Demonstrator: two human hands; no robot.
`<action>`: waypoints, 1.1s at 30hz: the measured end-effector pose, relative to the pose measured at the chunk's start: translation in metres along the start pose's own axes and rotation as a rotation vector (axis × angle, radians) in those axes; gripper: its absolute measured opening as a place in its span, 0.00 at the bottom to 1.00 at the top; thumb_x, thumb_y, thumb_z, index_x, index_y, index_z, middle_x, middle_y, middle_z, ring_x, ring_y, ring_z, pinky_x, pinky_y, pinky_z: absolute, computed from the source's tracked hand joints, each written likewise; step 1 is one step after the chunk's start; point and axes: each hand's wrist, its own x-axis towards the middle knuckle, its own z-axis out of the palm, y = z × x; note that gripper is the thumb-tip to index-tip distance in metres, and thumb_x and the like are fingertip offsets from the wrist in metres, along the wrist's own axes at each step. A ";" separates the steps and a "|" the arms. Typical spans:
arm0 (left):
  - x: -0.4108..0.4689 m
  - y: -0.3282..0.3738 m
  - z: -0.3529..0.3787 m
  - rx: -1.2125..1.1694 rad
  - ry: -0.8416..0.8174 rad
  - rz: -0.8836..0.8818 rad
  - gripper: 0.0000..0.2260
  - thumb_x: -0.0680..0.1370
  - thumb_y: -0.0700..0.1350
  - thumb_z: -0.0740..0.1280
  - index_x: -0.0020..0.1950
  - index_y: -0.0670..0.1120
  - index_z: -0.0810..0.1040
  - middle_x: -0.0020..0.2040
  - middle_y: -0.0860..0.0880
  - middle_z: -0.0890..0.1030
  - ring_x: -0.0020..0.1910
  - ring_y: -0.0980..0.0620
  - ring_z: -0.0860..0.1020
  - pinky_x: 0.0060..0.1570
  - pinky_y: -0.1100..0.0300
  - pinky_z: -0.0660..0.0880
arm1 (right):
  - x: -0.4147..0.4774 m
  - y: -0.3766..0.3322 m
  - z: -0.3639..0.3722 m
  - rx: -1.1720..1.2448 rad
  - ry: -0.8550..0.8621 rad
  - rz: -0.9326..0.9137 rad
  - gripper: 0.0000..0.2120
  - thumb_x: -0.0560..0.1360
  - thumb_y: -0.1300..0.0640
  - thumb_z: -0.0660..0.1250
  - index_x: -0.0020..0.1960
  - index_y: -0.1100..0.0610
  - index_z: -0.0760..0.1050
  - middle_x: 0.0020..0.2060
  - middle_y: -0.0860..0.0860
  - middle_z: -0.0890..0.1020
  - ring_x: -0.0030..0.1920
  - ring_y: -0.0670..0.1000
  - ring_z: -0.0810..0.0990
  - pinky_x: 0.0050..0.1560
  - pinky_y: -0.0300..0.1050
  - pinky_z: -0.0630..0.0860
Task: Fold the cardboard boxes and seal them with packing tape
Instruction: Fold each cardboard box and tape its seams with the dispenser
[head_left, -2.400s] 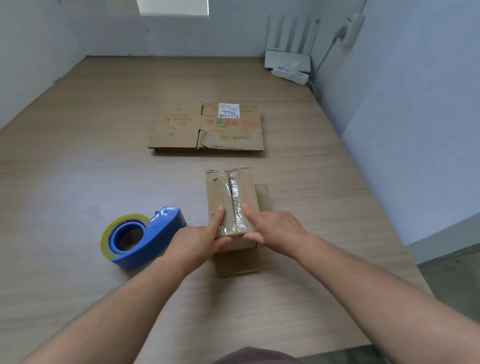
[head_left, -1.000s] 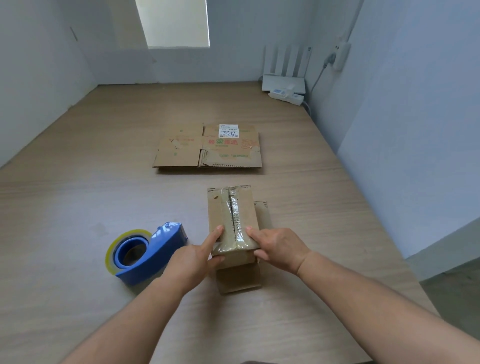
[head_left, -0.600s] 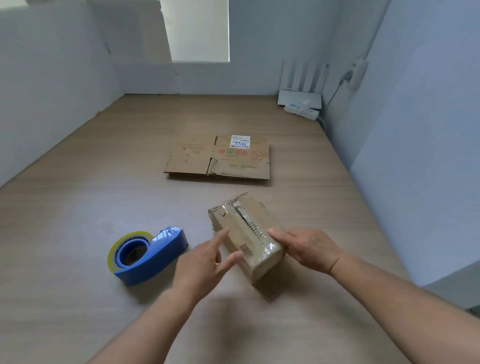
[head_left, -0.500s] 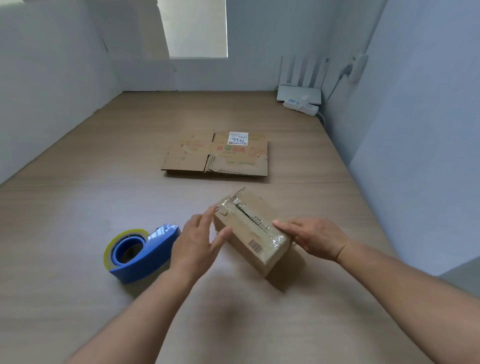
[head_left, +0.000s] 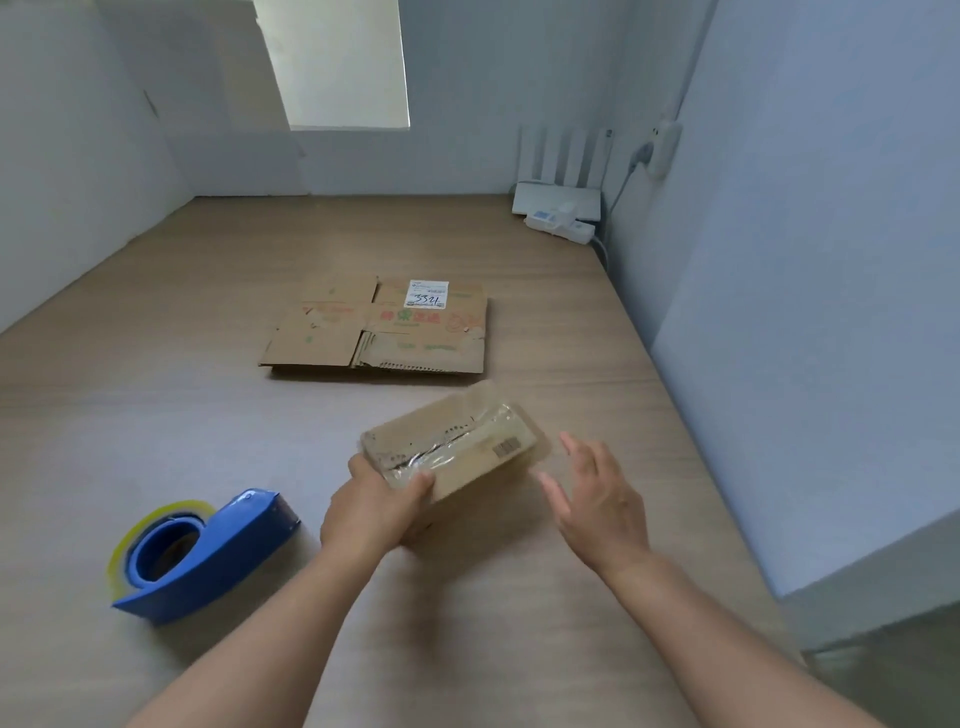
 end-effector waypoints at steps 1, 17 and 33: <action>-0.006 0.001 0.003 -0.086 -0.043 -0.032 0.40 0.71 0.64 0.67 0.73 0.46 0.53 0.57 0.44 0.79 0.51 0.41 0.80 0.49 0.51 0.78 | -0.003 -0.005 0.004 0.040 -0.053 0.063 0.29 0.77 0.43 0.62 0.73 0.54 0.63 0.63 0.54 0.72 0.62 0.56 0.73 0.55 0.49 0.72; -0.030 -0.039 -0.013 0.072 -0.194 0.264 0.49 0.71 0.58 0.73 0.79 0.52 0.41 0.76 0.52 0.63 0.70 0.51 0.69 0.64 0.56 0.69 | 0.032 -0.084 0.014 0.258 -0.565 0.133 0.34 0.72 0.46 0.66 0.74 0.51 0.57 0.65 0.51 0.75 0.62 0.55 0.74 0.61 0.50 0.72; -0.041 -0.062 -0.020 0.188 0.003 0.263 0.37 0.75 0.60 0.66 0.76 0.52 0.50 0.64 0.49 0.77 0.59 0.46 0.78 0.54 0.52 0.75 | 0.030 -0.115 0.057 0.345 -0.565 0.289 0.27 0.75 0.41 0.62 0.68 0.56 0.66 0.60 0.56 0.76 0.59 0.58 0.75 0.57 0.49 0.72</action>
